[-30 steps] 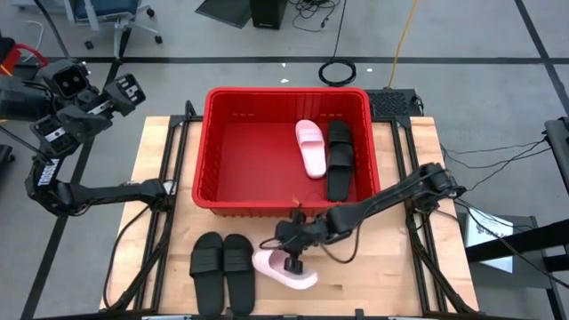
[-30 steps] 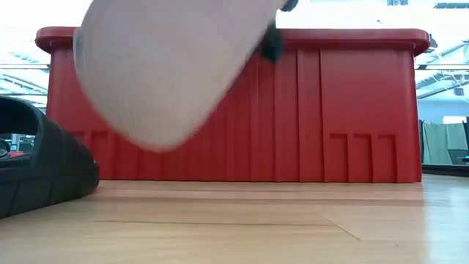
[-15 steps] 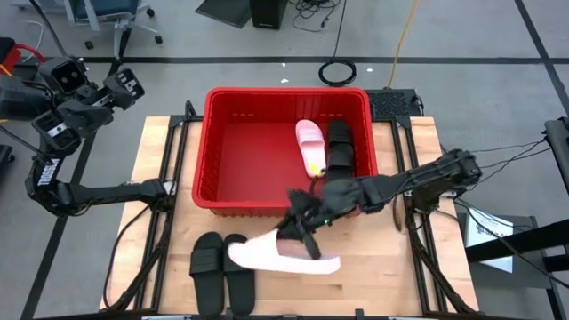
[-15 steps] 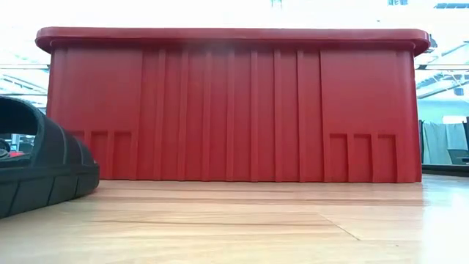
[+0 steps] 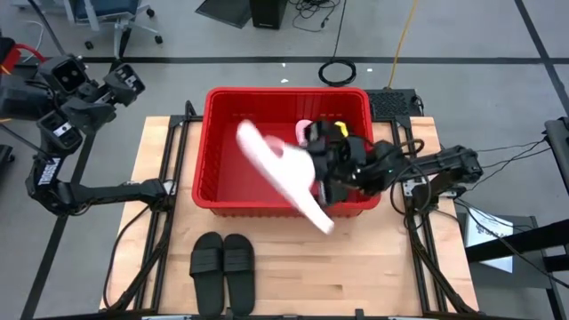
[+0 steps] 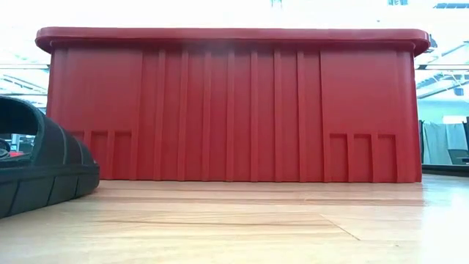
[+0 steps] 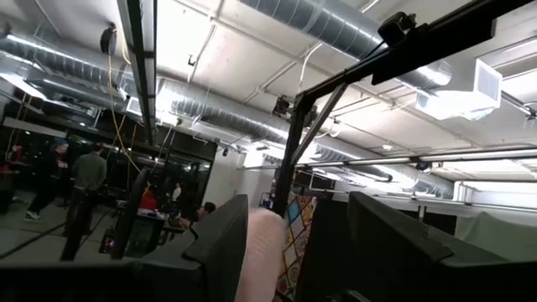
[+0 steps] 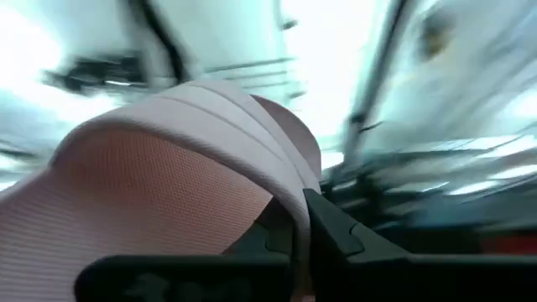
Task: Pick and place slides into bin
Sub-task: Put the pink slide into the red container
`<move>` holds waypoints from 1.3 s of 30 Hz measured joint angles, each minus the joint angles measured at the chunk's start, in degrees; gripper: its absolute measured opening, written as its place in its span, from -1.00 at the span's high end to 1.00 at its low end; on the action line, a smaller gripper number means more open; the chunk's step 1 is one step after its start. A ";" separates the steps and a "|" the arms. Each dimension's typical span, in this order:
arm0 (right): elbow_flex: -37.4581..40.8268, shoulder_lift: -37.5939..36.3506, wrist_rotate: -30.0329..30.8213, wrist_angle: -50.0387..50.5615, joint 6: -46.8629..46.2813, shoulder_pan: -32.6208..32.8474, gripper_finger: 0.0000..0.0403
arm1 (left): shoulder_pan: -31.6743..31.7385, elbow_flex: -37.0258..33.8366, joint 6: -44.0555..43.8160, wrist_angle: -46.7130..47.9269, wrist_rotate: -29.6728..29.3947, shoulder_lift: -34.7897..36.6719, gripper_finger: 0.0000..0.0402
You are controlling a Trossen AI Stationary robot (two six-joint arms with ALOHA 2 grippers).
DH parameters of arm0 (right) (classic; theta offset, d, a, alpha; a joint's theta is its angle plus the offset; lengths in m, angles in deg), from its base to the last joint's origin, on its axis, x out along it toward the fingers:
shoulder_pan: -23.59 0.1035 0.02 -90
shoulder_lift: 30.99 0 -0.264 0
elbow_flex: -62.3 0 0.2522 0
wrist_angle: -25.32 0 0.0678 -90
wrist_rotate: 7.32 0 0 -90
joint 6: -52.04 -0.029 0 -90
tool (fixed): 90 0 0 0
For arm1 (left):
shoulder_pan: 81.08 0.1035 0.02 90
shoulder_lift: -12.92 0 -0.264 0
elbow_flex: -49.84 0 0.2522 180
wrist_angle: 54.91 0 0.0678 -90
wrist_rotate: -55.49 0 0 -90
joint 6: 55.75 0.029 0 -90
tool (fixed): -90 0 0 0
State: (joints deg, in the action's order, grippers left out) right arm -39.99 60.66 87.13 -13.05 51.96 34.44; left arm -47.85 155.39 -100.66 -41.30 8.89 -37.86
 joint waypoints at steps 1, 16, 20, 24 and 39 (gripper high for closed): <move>-0.06 -0.15 3.13 -0.33 3.25 -0.35 0.98 | 0.01 0.00 0.11 0.01 0.00 -0.11 -0.06; -22.12 -0.15 49.36 46.59 23.95 -4.71 0.98 | 0.02 0.02 1.32 3.63 6.48 -1.78 -0.06; -21.69 -0.12 63.67 50.40 29.04 -4.69 0.98 | 0.02 0.02 1.75 3.39 5.80 -2.00 -0.06; -21.06 0.42 71.67 54.89 31.25 -4.67 0.98 | 0.04 0.02 2.98 3.33 4.30 -2.36 -0.06; -16.83 0.47 53.44 69.97 7.56 -13.31 0.98 | 0.09 0.02 2.82 2.98 -2.99 -5.61 -0.06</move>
State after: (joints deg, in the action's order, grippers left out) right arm -56.82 61.12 140.57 56.92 59.52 21.13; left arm -47.76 155.41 -97.84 -38.32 5.89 -43.47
